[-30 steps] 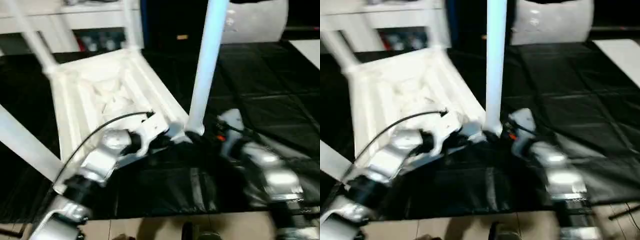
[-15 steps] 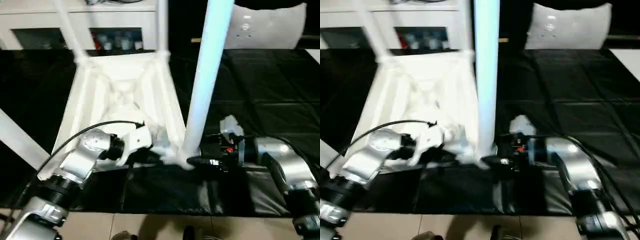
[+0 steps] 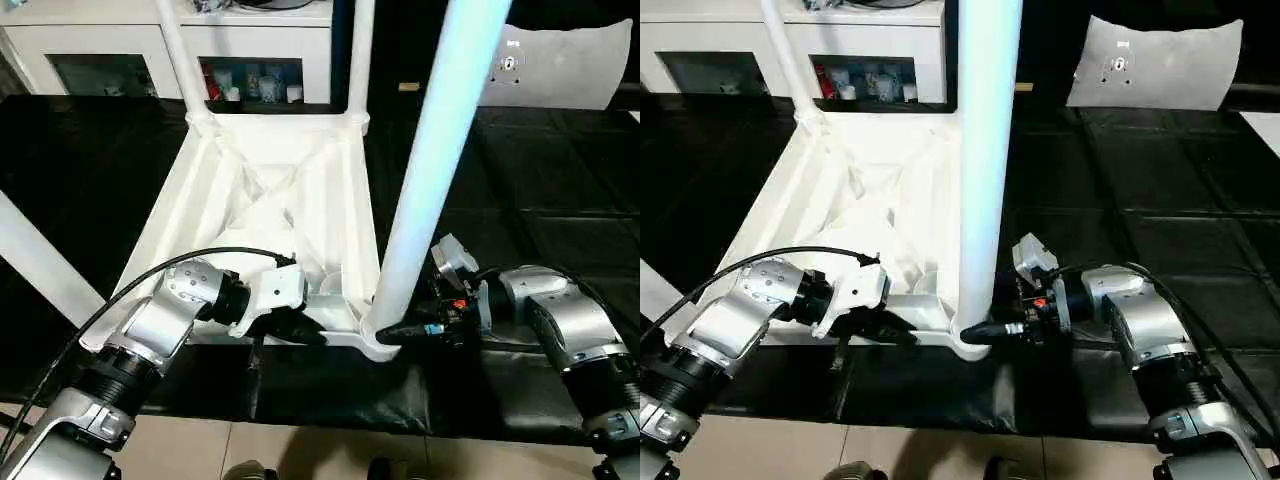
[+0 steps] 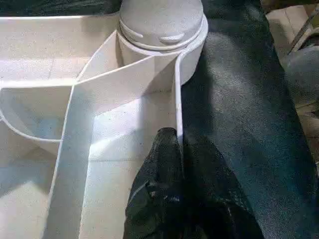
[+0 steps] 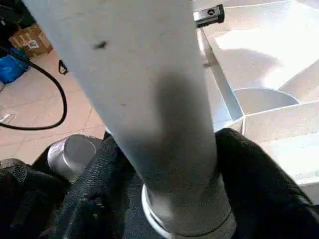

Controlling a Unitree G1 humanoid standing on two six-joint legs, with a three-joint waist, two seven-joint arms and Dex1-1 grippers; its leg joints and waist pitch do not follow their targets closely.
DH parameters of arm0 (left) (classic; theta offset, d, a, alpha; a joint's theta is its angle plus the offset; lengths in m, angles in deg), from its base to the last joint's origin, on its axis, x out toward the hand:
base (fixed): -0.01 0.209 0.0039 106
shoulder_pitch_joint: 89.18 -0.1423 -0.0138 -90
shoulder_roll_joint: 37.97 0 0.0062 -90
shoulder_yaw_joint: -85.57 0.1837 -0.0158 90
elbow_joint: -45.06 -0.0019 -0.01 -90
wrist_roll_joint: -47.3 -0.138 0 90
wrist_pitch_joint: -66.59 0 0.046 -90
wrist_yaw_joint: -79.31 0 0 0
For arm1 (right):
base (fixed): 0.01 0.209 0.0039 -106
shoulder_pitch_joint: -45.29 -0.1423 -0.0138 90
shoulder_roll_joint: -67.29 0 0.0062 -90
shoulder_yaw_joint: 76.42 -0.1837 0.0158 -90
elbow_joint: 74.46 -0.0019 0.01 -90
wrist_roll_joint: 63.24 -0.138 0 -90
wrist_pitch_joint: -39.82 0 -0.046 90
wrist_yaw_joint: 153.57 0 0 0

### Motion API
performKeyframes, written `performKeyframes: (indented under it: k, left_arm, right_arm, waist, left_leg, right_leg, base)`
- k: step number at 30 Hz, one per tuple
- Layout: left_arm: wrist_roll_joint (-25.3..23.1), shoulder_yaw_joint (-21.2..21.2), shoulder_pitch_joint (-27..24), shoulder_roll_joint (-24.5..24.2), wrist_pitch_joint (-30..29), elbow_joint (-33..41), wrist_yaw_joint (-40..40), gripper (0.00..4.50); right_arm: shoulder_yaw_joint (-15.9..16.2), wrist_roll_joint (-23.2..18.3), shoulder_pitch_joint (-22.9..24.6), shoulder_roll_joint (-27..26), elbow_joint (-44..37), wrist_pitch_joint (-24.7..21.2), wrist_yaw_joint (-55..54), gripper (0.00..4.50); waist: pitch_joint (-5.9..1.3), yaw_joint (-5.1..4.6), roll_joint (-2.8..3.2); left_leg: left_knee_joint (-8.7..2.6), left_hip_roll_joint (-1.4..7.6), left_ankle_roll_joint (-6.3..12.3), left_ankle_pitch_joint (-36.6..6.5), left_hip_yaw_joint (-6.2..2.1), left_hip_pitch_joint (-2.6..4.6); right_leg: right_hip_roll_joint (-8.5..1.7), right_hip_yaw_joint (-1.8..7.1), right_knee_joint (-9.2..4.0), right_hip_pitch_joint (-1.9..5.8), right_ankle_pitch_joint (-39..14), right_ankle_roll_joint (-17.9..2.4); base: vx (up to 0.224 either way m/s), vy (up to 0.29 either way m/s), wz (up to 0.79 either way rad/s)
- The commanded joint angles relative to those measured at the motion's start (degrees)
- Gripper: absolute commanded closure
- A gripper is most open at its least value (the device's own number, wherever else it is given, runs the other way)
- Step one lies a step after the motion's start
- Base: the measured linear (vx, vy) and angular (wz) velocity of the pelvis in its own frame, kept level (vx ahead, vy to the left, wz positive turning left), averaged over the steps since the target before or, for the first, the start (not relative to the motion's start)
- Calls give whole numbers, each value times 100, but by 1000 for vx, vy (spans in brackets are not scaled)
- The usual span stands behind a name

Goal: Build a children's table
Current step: Rotate leg to tighten

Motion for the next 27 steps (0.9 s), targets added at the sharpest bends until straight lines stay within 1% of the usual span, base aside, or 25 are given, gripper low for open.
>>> performKeyframes:
  k: [1, 2, 3, 5, 6, 7, 8, 9, 10, 11, 13, 14, 15, 16, 17, 18, 19, 20, 21, 22, 23, 24, 25, 26, 27]
  left_arm:
    - [-8, 119, 162, -2, 148, 19, -173, 450]
    - [-10, 119, 167, -4, 156, 7, -170, 450]
    - [-16, 117, 184, 2, 164, -31, -152, 450]
    - [-22, 105, 190, 5, 147, -55, -126, 450]
    - [-13, 82, 187, 16, 106, -60, -100, 450]
    - [-5, 70, 180, 21, 91, -55, -92, 450]
    - [4, 57, 173, 26, 76, -49, -84, 450]
    - [59, -1, 161, 69, -50, -27, -15, 450]
    - [72, -31, 155, 92, -107, -8, 57, 450]
    - [79, -66, 153, 126, -179, 5, 159, 450]
    - [114, -176, 129, 247, -416, 89, 454, 450]
    - [122, -198, 113, 273, -462, 119, 514, 450]
    - [88, -232, 97, 346, -607, 170, 709, 450]
    - [61, -254, 83, 400, -713, 210, 850, 450]
    - [26, -285, 37, 519, -888, 315, 1097, 450]
    - [-5, -322, -10, 668, -1080, 424, 1373, 450]
    - [-21, -351, -45, 807, -1238, 508, 1589, 450]
    - [-21, -351, -45, 807, -1238, 508, 1589, 450]
    - [-63, -375, -81, 1078, -1498, 636, 1981, 450]
    - [-89, -370, -78, 1186, -1591, 667, 2131, 450]
    - [-104, -367, -75, 1217, -1612, 670, 2179, 450]
    - [-198, -360, -31, 1392, -1682, 630, 2454, 450]
    - [-198, -360, -31, 1392, -1682, 630, 2454, 450]
    - [-219, -364, -16, 1443, -1699, 615, 2531, 450]
    - [-299, -378, 46, 1646, -1774, 557, 2840, 450]
  right_arm:
    - [103, -20, -90, 25, -16, 10, 169, 217]
    - [109, -31, -89, 23, -20, 1, 181, 225]
    - [124, -46, -91, 24, -14, -18, 204, 229]
    - [139, -73, -67, 21, -38, -51, 217, 233]
    - [133, -103, -31, 8, -72, -80, 209, 236]
    - [128, -117, -11, 0, -95, -99, 208, 237]
    - [123, -131, 9, -7, -118, -118, 207, 237]
    - [107, -221, 121, -38, -292, -249, 190, 237]
    - [110, -245, 215, -59, -430, -292, 127, 238]
    - [111, -251, 313, -88, -561, -331, 18, 239]
    - [89, -253, 572, -230, -905, -555, -446, 239]
    - [82, -257, 633, -268, -984, -611, -558, 239]
    - [63, -191, 707, -367, -1058, -629, -827, 239]
    - [50, -141, 760, -433, -1107, -635, -1012, 239]
    - [-29, -30, 830, -659, -1138, -693, -1535, 239]
    - [-129, 68, 889, -931, -1171, -790, -2112, 240]
    - [-223, 150, 917, -1188, -1179, -877, -2613, 241]
    - [-223, 150, 917, -1188, -1179, -877, -2613, 242]
    - [-387, 329, 965, -1689, -1218, -1104, -3550, 242]
    - [-425, 428, 982, -1875, -1239, -1196, -3940, 243]
    - [-436, 457, 985, -1929, -1239, -1213, -4054, 243]
    - [-506, 589, 967, -2204, -1177, -1211, -4599, 243]
    - [-506, 589, 967, -2204, -1177, -1211, -4599, 243]
    - [-536, 614, 953, -2278, -1144, -1196, -4746, 243]
    - [-659, 710, 896, -2573, -1019, -1140, -5341, 243]
  waist:
    - [-465, -23, -87]
    - [-465, -15, -66]
    - [-463, -17, -82]
    - [-467, -12, -84]
    - [-457, -12, -70]
    - [-455, -11, -80]
    - [-443, -5, -47]
    - [-446, -10, -61]
    - [-425, -1, -28]
    - [-429, -1, -43]
    - [-421, 33, -35]
    - [-425, 43, -30]
    - [-403, 27, -42]
    - [-386, 24, -52]
    - [-325, -9, -84]
    - [-278, -59, -68]
    - [-253, -102, -68]
    - [-249, -149, -67]
    - [-226, -266, -52]
    - [-204, -416, -25]
    - [-201, -473, 36]
    - [-160, -627, 159]
    - [-137, -603, 183]
    - [-106, -576, 170]
    - [-34, -671, -21]
  left_leg:
    - [-463, 310, 560, -650, -26, 0]
    - [-463, 309, 561, -653, -26, 3]
    - [-461, 304, 562, -668, -18, -1]
    - [-459, 303, 560, -651, -15, 0]
    - [-462, 301, 555, -671, -14, -1]
    - [-459, 295, 553, -685, -9, -1]
    - [-464, 298, 542, -714, -13, 4]
    - [-466, 302, 530, -744, -13, 4]
    - [-472, 300, 519, -775, -15, 3]
    - [-473, 304, 515, -768, -13, 7]
    - [-488, 322, 511, -707, -20, 13]
    - [-485, 317, 502, -722, -23, 19]
    - [-504, 301, 451, -868, -21, 12]
    - [-507, 293, 420, -949, -17, 19]
    - [-517, 264, 342, -1186, -9, 40]
    - [-510, 232, 186, -1451, -18, 81]
    - [-496, 196, 134, -1612, -29, 104]
    - [-475, 178, 55, -1734, -46, 126]
    - [-456, 150, 5, -1931, -79, 123]
    - [-491, 189, -39, -2152, -135, 51]
    - [-512, 230, -60, -2354, -172, 75]
    - [-823, 569, -73, -3457, -379, -68]
    - [-989, 706, -112, -3908, -447, -101]
    - [-1116, 767, -171, -4256, -466, -62]
    - [-992, 500, -234, -4451, -302, 126]
  right_leg:
    - [-342, 399, -354, 383, -2111, -812]
    - [-342, 399, -356, 382, -2107, -821]
    - [-344, 401, -362, 384, -2113, -821]
    - [-346, 400, -359, 385, -2124, -821]
    - [-340, 399, -367, 380, -2148, -816]
    - [-342, 400, -372, 381, -2184, -809]
    - [-343, 397, -375, 378, -2221, -808]
    - [-340, 395, -383, 378, -2248, -794]
    - [-332, 397, -392, 375, -2253, -778]
    - [-330, 403, -395, 374, -2234, -768]
    - [-335, 417, -388, 374, -2115, -796]
    - [-335, 412, -378, 367, -2125, -799]
    - [-330, 397, -405, 375, -2315, -751]
    - [-335, 393, -431, 366, -2469, -693]
    - [-339, 362, -510, 348, -2984, -530]
    - [-330, 302, -595, 325, -3524, -299]
    - [-325, 240, -664, 309, -3826, -154]
    - [-324, 190, -705, 312, -4038, -5]
    - [-319, 81, -788, 324, -4245, 220]
    - [-284, -37, -837, 387, -4222, 378]
    - [-280, -95, -860, 423, -4194, 430]
    - [-266, -6, -370, 680, -3235, 298]
    - [-255, 178, 7, 731, -2578, 125]
    - [-247, 346, 208, 664, -2016, -73]
    - [-204, 413, -92, 414, -2436, -139]
  base:
    - [0, 0, 0]
    - [0, 0, 0]
    - [0, 0, 0]
    - [0, 0, 0]
    - [0, 0, 0]
    - [0, 0, 0]
    - [0, 0, 0]
    - [0, 0, 0]
    - [0, 0, 0]
    - [0, 0, 0]
    - [0, 0, 0]
    - [0, 0, 0]
    - [0, 0, 0]
    - [0, 0, 0]
    - [0, 0, 0]
    - [0, 0, 0]
    - [0, 0, 0]
    - [0, 0, 0]
    - [0, 0, 0]
    - [0, 0, 0]
    - [0, 0, 0]
    - [0, 0, 0]
    - [0, 0, 0]
    - [0, 0, 0]
    - [0, 0, 0]
